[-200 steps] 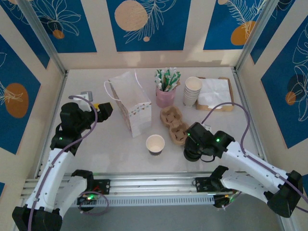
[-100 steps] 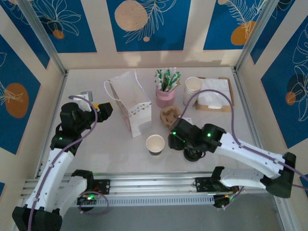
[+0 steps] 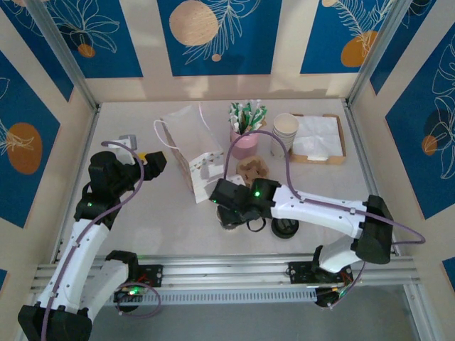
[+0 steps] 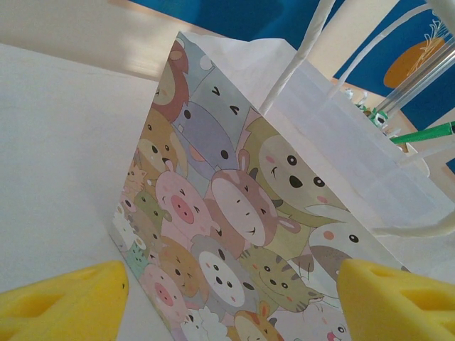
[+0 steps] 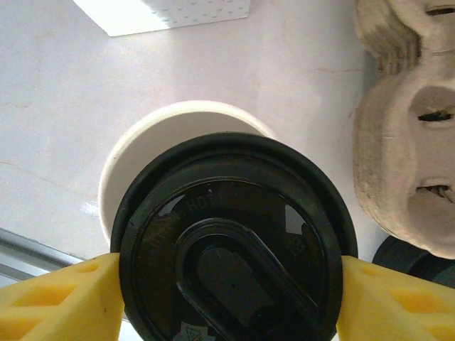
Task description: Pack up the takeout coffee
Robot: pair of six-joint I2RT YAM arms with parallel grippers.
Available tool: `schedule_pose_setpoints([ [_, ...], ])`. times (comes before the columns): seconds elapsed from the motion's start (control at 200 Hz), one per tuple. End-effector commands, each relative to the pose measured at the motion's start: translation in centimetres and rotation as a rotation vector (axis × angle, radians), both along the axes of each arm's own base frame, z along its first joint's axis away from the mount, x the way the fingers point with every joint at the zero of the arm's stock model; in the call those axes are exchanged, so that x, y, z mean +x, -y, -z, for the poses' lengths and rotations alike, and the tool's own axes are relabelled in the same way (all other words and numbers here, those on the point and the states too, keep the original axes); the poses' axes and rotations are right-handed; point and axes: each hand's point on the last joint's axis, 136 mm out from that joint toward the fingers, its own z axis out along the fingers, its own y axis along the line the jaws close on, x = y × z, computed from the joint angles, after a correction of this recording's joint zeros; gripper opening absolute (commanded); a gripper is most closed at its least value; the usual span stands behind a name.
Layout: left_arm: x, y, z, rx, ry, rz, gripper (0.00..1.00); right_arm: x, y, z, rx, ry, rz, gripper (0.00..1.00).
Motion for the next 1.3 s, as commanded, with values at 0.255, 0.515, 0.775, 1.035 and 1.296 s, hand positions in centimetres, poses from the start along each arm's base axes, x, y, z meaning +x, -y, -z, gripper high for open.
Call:
schedule_pose_setpoints([
  [0.255, -0.2, 0.0, -0.1, 0.009, 0.013, 0.004, 0.78, 0.2, -1.6, 0.3, 0.004, -0.005, -0.024, 0.71],
  [0.515, -0.2, 0.0, -0.1, 0.009, 0.012, 0.004, 0.78, 0.2, -1.4, 0.9, 0.000, -0.004, -0.008, 0.71],
  [0.775, -0.2, 0.0, 0.0, 0.009, 0.009, 0.004, 0.78, -0.1, -1.3, 2.0, -0.007, -0.029, -0.001, 0.71],
  [1.035, -0.3, 0.0, -0.1, 0.007, 0.013, 0.006, 0.78, -0.3, -0.5, 2.8, -0.053, -0.043, 0.015, 0.71],
  [1.296, -0.2, 0.1, 0.0, 0.008, 0.011, 0.006, 0.78, -0.8, -0.5, 3.6, -0.050, -0.078, 0.035, 0.71],
])
